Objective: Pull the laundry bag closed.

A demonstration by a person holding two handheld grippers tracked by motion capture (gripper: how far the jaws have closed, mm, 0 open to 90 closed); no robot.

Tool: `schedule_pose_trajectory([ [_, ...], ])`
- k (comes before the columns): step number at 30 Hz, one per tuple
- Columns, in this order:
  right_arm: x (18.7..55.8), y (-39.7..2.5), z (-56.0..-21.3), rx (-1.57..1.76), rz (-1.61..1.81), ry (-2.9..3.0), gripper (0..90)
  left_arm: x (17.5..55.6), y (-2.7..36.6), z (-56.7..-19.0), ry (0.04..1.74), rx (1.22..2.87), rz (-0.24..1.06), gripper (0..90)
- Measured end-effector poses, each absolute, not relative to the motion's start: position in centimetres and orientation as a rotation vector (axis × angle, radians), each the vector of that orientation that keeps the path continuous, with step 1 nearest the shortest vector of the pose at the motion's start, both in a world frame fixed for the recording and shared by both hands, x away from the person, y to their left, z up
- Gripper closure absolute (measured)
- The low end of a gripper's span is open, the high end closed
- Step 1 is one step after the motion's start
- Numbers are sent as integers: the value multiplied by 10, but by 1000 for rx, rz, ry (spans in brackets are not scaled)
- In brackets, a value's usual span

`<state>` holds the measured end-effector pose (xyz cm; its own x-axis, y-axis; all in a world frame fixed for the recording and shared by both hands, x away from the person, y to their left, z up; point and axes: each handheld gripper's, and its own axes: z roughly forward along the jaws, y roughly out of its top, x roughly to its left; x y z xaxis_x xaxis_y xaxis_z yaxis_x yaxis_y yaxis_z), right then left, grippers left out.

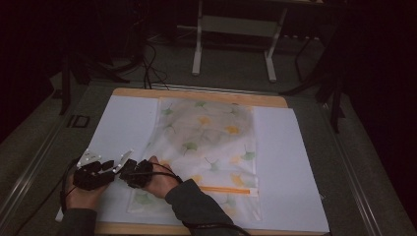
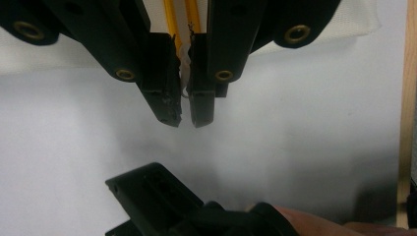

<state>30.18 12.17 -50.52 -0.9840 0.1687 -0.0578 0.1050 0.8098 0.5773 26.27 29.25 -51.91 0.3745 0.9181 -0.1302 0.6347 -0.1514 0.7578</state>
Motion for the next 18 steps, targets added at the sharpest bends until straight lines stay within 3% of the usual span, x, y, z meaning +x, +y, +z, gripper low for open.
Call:
schedule_pose_trajectory([
  [18, 294, 90, -498, 166, 963, 2857, 833, 263, 292, -519, 1346, 1883, 474, 568],
])
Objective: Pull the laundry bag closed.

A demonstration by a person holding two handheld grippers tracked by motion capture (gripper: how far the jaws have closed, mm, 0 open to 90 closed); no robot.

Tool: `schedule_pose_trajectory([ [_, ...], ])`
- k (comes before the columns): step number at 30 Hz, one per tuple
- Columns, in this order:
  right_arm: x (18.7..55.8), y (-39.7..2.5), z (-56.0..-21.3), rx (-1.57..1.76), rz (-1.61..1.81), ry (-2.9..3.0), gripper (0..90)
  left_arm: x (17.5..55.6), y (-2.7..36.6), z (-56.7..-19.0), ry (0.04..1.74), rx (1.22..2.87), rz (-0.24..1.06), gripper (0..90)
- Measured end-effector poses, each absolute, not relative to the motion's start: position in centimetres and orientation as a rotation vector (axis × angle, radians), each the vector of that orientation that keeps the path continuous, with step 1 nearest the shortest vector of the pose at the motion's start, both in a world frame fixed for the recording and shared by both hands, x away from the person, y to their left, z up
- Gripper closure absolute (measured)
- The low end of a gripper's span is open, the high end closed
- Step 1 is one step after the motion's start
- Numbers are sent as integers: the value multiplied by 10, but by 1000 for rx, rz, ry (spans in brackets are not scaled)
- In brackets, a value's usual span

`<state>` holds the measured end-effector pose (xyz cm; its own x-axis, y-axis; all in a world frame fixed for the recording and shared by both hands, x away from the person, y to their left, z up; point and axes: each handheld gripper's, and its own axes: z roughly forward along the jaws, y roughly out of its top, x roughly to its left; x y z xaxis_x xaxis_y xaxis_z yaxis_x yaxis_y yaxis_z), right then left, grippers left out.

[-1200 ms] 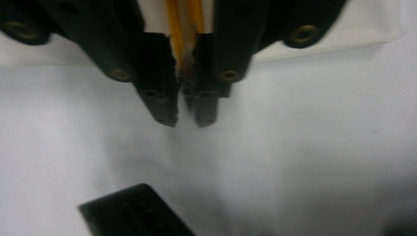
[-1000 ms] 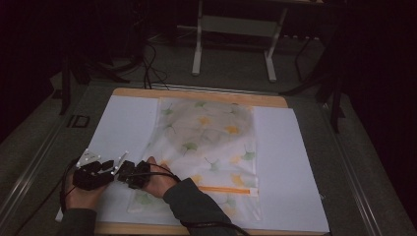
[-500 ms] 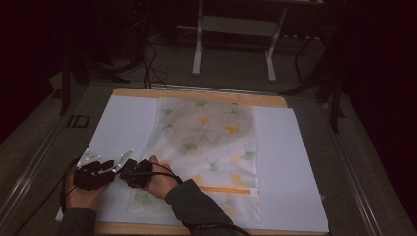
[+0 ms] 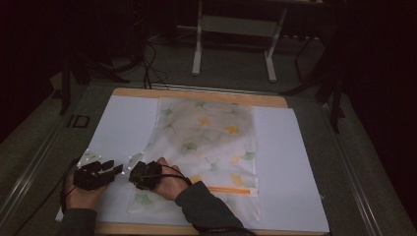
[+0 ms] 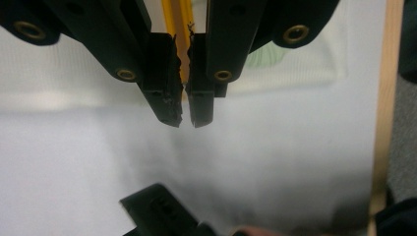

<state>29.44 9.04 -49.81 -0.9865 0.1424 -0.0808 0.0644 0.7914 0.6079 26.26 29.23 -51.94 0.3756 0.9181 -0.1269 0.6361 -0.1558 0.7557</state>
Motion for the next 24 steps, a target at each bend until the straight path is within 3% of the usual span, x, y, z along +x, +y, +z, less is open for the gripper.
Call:
schedule_pose_trajectory([
  [13, 301, 68, -506, 197, 907, 2913, 738, 263, 291, -520, 1345, 1886, 474, 568],
  [24, 305, 86, -514, 186, 795, 2961, 704, 263, 291, -519, 1342, 1888, 471, 568],
])
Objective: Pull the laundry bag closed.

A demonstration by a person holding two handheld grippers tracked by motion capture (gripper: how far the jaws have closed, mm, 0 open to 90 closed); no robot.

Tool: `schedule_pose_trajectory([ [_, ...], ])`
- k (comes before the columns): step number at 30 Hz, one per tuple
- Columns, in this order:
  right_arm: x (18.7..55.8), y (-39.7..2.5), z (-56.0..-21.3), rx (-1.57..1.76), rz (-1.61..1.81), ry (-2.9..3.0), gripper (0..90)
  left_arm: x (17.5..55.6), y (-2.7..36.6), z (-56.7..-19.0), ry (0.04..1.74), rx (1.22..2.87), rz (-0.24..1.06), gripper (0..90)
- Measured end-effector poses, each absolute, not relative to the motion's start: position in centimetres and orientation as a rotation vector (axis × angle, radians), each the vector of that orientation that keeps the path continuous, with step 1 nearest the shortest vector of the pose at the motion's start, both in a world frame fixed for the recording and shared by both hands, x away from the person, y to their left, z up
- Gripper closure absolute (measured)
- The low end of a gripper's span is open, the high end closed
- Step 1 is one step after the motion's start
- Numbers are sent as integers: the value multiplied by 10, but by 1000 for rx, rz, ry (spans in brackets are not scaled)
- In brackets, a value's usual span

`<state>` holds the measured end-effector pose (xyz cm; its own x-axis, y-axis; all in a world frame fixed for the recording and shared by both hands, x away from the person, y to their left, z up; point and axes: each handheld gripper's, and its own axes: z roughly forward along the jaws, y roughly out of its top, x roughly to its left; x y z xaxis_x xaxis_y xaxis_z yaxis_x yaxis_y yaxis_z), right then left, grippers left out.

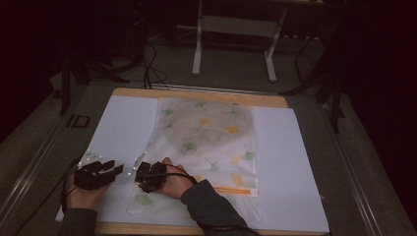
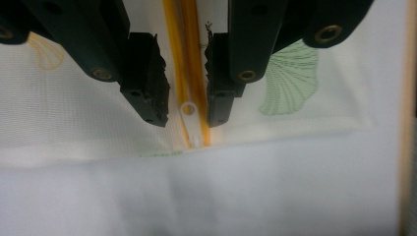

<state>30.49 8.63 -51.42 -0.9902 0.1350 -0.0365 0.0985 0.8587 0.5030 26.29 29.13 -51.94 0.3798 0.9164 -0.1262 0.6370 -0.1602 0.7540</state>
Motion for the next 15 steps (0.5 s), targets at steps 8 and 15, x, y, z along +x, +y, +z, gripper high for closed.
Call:
schedule_pose_trajectory([
  [8, 305, 95, -512, 177, 747, 2993, 785, 263, 291, -519, 1338, 1885, 465, 568],
  [15, 307, 95, -512, 186, 750, 3018, 840, 263, 288, -518, 1324, 1898, 445, 574],
])
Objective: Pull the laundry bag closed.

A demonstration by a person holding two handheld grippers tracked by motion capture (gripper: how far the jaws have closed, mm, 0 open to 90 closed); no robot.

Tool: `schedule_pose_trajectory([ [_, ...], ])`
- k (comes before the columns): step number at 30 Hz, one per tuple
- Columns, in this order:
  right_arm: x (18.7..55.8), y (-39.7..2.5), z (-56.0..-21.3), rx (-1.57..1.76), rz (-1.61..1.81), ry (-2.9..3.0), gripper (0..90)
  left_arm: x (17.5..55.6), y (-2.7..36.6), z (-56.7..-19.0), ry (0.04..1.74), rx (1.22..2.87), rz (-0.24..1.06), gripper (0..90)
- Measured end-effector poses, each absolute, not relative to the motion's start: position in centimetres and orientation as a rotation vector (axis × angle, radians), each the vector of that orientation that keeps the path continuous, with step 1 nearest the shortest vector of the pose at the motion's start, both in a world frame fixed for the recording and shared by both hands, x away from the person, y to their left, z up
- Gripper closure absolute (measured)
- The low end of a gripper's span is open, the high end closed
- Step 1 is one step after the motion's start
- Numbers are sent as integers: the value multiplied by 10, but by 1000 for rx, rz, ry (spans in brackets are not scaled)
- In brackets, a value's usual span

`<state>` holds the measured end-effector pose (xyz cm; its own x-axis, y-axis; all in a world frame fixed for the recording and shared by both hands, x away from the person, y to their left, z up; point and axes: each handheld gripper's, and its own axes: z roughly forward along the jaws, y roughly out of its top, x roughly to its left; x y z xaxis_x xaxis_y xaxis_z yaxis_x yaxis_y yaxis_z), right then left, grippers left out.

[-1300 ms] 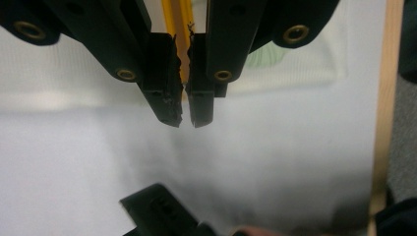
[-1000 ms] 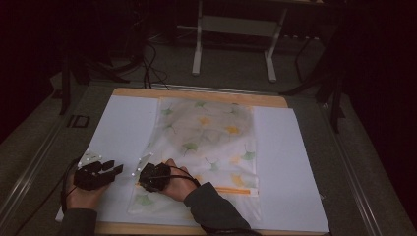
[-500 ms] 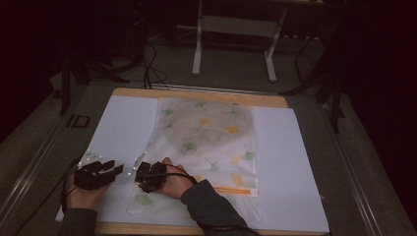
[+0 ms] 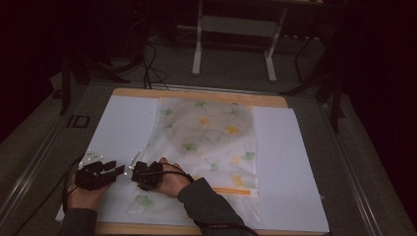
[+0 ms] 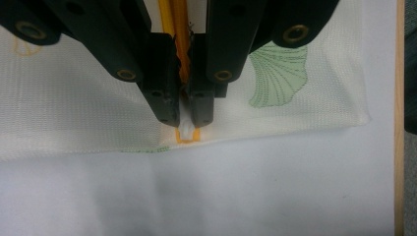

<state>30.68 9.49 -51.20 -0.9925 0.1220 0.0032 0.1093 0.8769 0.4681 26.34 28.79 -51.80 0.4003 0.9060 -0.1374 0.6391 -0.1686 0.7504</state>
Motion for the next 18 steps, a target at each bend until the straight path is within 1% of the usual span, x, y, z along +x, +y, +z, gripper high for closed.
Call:
schedule_pose_trajectory([
  [11, 299, 83, -512, 135, 808, 2950, 842, 264, 280, -512, 1283, 1887, 363, 576],
  [18, 294, 76, -507, 123, 869, 2909, 843, 267, 271, -511, 1256, 1896, 270, 571],
])
